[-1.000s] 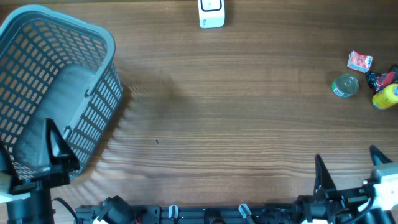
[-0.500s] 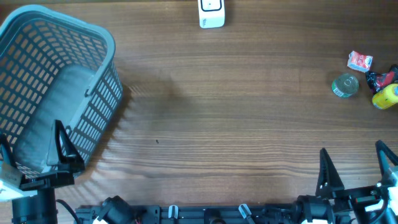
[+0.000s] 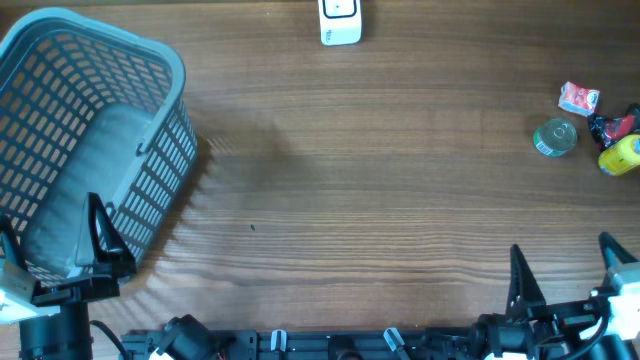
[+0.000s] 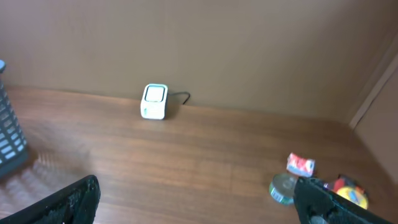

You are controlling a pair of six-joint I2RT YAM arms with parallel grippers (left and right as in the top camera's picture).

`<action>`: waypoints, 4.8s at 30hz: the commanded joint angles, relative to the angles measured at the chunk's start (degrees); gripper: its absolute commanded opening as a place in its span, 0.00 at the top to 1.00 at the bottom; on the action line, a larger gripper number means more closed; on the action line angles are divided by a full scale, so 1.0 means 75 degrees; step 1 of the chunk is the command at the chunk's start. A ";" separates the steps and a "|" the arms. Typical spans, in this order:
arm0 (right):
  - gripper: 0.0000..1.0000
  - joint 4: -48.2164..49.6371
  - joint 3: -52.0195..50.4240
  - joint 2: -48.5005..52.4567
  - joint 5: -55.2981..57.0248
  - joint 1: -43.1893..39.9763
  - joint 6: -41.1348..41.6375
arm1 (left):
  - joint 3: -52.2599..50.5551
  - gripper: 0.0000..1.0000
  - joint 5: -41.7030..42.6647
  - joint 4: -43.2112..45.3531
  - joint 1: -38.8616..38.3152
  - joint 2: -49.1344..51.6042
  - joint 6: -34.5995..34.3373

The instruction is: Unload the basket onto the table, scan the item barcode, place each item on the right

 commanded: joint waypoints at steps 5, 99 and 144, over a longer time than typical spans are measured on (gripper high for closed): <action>0.00 0.2702 -0.1282 -0.0300 -0.0804 -0.0012 -0.1043 | 0.0009 0.00 -0.0017 0.0023 0.0044 0.0076 0.0122; 0.00 0.8518 -0.9617 -0.2634 0.0265 0.0965 0.0134 | -0.5141 0.00 0.4476 0.3853 0.4039 -0.1591 -0.1335; 0.00 0.8518 -0.9617 -0.2634 0.0265 0.0965 0.0137 | -0.8329 0.00 0.5362 0.4307 0.4937 -0.2279 -0.0679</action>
